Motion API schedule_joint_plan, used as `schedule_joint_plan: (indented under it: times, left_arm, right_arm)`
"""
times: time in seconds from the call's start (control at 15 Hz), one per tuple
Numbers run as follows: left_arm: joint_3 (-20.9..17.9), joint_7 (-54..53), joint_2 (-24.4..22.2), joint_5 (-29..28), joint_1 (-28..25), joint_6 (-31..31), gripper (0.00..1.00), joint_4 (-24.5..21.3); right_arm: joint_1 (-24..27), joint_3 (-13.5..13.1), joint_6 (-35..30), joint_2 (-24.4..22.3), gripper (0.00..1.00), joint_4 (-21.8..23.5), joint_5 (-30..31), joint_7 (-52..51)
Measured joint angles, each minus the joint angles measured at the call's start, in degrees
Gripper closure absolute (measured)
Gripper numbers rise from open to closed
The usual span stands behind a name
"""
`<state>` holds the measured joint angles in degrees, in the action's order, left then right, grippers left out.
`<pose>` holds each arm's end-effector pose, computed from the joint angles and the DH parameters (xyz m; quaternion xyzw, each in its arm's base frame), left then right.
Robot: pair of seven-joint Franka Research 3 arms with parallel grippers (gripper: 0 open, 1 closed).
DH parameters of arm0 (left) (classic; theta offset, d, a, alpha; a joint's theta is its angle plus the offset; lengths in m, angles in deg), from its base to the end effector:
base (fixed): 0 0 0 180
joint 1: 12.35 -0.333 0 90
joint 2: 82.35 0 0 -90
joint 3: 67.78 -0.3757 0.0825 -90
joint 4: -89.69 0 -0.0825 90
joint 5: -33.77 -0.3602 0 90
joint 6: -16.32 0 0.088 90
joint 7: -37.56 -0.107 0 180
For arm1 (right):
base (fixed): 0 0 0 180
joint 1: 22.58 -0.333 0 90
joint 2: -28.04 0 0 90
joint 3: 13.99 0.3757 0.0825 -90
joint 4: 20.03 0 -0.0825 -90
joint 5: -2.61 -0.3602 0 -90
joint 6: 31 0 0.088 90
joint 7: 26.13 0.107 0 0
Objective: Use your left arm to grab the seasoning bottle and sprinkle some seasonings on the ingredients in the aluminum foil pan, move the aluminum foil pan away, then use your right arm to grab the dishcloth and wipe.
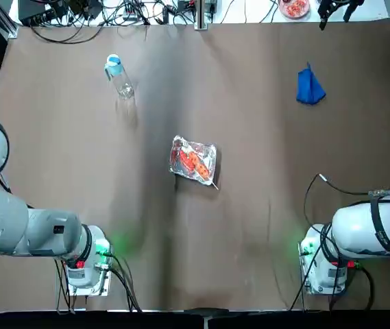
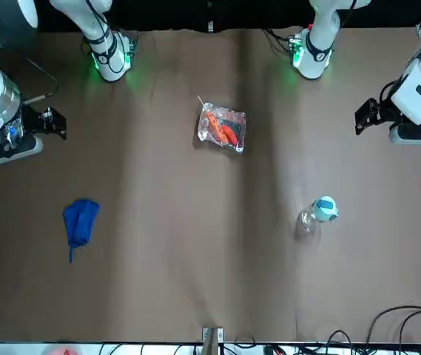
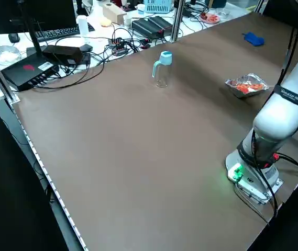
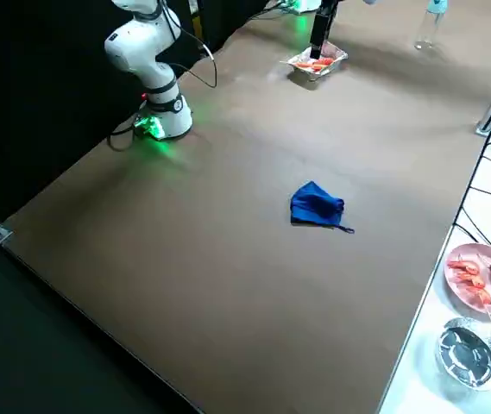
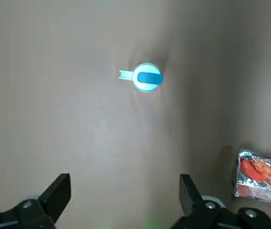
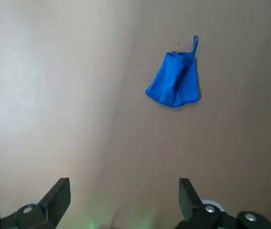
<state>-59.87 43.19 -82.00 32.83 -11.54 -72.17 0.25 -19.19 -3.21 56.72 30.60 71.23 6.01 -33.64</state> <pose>0.5244 -0.0783 0.6831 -0.9995 0.0268 0.0103 0.0091 0.5367 0.0603 0.6478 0.9898 0.1299 -0.0528 0.0254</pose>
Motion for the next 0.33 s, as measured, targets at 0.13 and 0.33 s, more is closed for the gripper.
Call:
schedule_joint_plan:
  times: [0.13, 0.33]
  left_arm:
    - [0.0, 0.0, 0.0, 0.0, 0.0, 0.0, 0.00, 0.0]
    - [0.0, 0.0, 0.0, 0.0, 0.0, 0.0, 0.00, 0.0]
  right_arm:
    - [0.1, -0.3, -0.2, -0.2, 0.00, 0.0, 0.0, -0.9]
    - [0.1, -0.4, -0.5, -0.7, 0.00, 0.0, 0.0, -0.9]
